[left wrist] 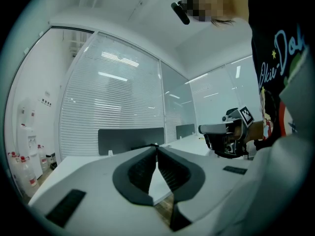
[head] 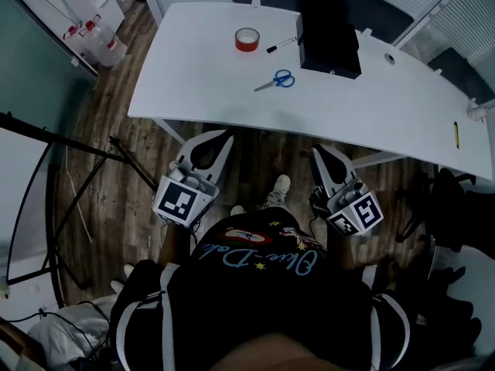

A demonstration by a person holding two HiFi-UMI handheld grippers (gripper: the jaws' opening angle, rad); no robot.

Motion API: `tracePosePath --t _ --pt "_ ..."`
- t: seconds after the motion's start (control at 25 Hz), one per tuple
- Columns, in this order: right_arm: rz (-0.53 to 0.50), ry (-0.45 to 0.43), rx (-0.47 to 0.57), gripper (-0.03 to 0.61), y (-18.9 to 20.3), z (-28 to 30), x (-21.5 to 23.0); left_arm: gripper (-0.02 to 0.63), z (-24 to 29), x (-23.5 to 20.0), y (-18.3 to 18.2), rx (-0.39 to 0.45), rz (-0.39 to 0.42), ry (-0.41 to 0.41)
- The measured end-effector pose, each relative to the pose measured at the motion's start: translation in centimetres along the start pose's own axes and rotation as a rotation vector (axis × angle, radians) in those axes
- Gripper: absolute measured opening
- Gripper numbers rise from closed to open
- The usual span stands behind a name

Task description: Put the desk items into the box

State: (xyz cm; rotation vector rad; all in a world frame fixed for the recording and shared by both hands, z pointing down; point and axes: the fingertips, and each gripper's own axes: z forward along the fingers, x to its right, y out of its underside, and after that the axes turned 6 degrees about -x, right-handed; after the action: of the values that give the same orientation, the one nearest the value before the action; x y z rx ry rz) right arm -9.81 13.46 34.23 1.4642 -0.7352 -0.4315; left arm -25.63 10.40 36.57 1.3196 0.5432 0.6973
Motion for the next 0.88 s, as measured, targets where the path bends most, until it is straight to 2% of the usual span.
tracePosePath --t 0.44,0.88 --pt "0.002 -0.095 -0.011 0.012 -1.1 2.9 5.0 0.008 3.7 -1.9 -1.0 -0.007 -0.018 -0.097" --pt "0.041 -0.098 -0.007 0.012 -0.8 3.3 9.5 0.008 7.8 -2.5 -1.6 -0.031 -0.012 -0.120"
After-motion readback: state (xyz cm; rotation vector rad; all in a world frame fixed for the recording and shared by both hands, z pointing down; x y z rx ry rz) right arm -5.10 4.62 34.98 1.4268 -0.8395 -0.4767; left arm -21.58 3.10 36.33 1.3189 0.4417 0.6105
